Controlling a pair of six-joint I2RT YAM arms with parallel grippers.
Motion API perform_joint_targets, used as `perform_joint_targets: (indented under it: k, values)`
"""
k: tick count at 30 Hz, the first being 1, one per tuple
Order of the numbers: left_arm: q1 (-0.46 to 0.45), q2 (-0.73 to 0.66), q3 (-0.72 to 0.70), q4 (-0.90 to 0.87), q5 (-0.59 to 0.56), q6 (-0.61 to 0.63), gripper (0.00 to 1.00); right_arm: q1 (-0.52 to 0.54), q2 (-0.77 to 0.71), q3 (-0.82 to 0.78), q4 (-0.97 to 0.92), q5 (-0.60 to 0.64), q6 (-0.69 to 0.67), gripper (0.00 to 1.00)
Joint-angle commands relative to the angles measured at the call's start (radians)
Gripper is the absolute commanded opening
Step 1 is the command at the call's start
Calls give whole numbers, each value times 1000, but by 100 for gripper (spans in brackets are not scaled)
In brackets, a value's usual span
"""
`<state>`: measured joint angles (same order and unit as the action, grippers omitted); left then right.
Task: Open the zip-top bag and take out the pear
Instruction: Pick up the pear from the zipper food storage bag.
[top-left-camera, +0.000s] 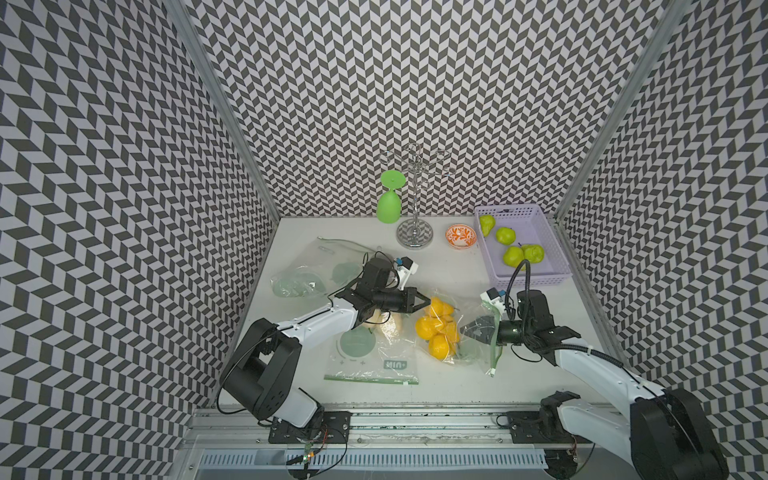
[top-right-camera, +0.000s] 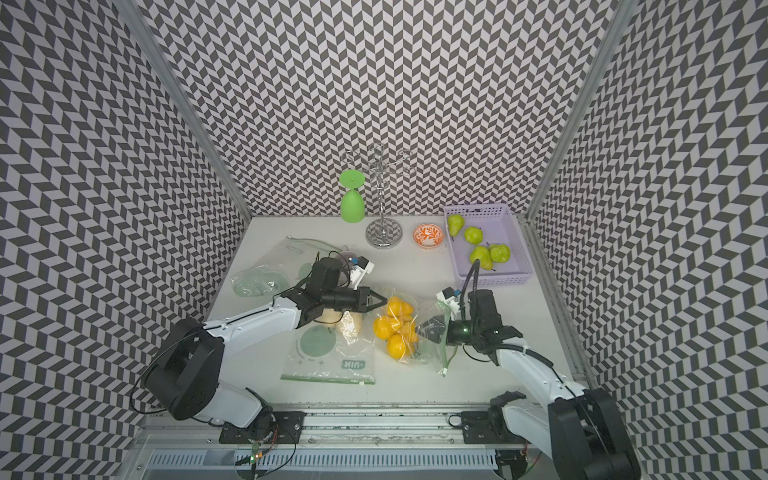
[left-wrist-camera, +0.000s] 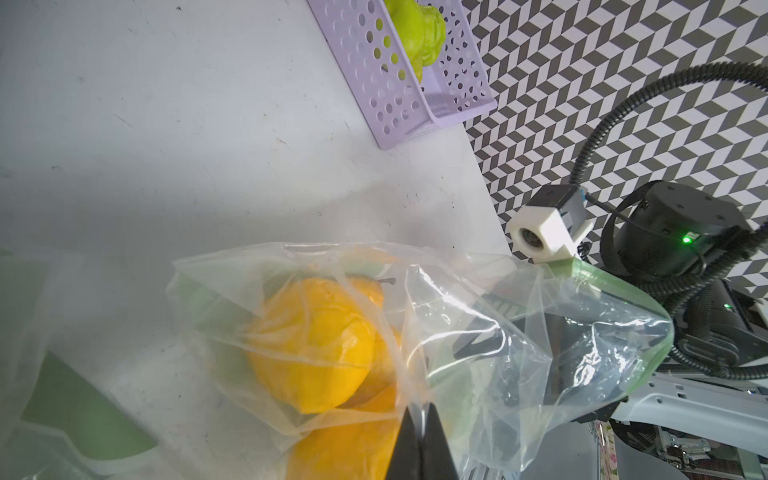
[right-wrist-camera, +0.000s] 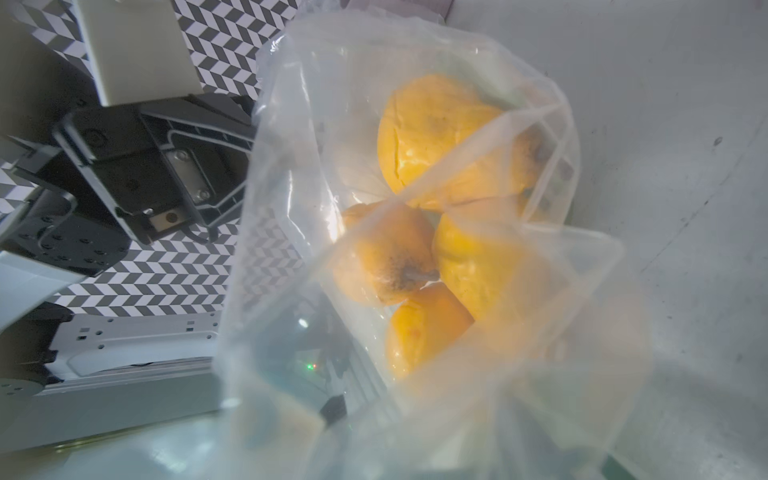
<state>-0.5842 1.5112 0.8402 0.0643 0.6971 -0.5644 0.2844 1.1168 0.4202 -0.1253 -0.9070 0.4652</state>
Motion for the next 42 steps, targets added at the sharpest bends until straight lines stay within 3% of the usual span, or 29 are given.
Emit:
perform_joint_targets:
  k: [1,17,21,27,42]
  values:
    - [-8,5,-57,75,-5,-21,0,54,28,-13,90,25,15,58]
    - [-76,75,-136,116,-62,-8,0,164,230,29,169,154,1,59]
    - [-83,105,-145,124,-63,-1,0,163,229,35,209,190,36,64]
    - [-82,166,-111,110,-75,24,0,163,266,88,219,265,51,70]
    - [-82,355,4,62,-82,99,0,175,439,166,254,302,22,75]
